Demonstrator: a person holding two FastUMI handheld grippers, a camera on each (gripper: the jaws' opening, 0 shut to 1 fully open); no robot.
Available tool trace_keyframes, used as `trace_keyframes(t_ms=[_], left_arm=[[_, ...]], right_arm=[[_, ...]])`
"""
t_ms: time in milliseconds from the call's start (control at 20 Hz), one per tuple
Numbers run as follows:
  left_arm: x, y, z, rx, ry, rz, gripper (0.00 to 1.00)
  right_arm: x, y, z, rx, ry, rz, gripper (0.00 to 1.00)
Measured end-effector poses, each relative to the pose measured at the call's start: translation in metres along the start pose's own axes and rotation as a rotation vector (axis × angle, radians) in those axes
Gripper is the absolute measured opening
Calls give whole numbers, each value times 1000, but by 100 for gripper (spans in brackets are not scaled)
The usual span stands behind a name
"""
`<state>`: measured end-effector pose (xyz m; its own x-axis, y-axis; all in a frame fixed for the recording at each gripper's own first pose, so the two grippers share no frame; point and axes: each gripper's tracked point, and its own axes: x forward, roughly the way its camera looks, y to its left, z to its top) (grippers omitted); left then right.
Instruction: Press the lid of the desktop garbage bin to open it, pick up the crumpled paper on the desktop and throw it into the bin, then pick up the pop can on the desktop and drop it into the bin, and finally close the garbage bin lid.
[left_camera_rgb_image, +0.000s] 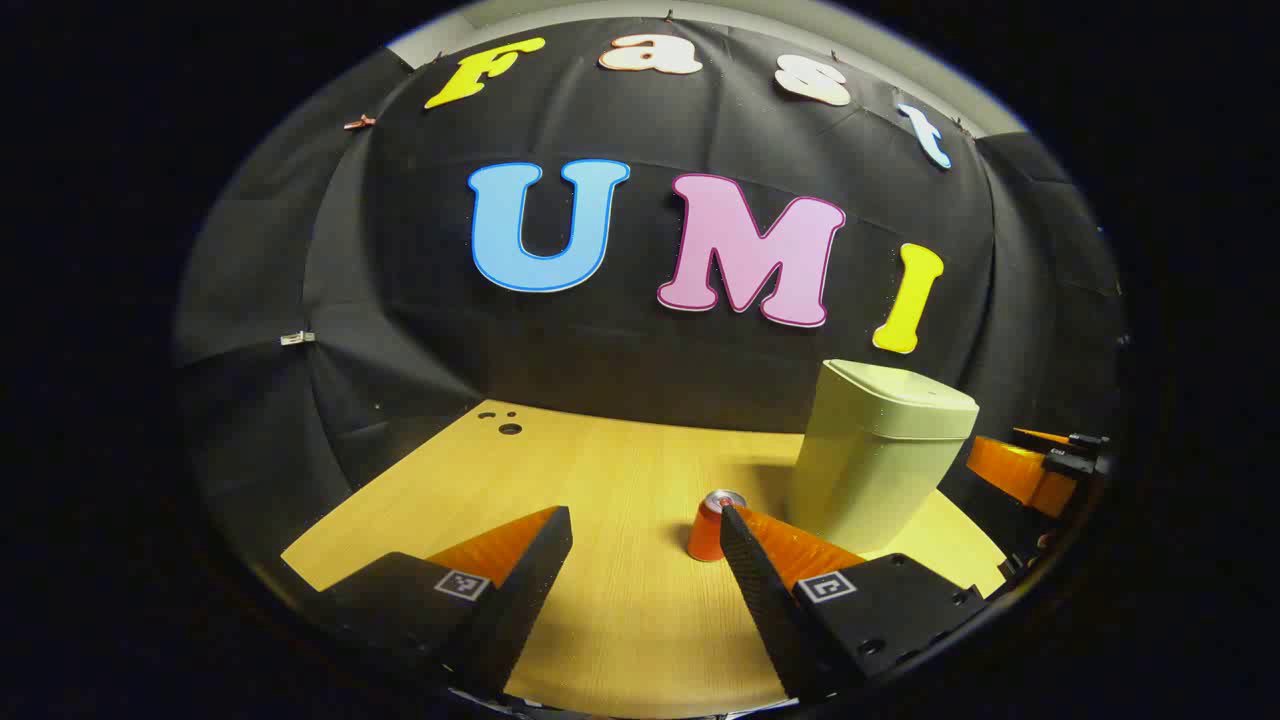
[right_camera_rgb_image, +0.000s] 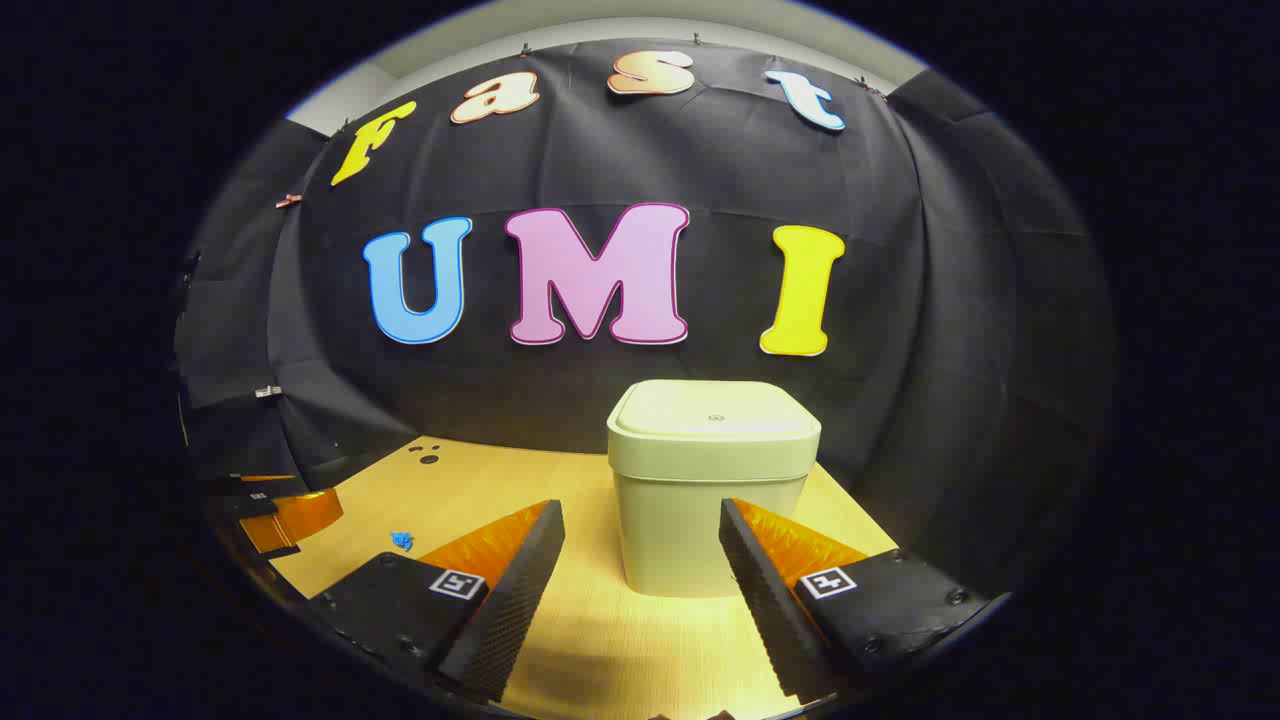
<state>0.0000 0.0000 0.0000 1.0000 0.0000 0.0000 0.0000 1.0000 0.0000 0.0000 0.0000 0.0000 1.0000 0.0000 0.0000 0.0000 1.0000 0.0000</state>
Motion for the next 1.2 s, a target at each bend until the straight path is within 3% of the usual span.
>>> trace_keyframes(t_ms=[1200], left_arm=[[20,5,-15,46,40,4,95]], right_arm=[[22,2,-18,6,57,2,98]])
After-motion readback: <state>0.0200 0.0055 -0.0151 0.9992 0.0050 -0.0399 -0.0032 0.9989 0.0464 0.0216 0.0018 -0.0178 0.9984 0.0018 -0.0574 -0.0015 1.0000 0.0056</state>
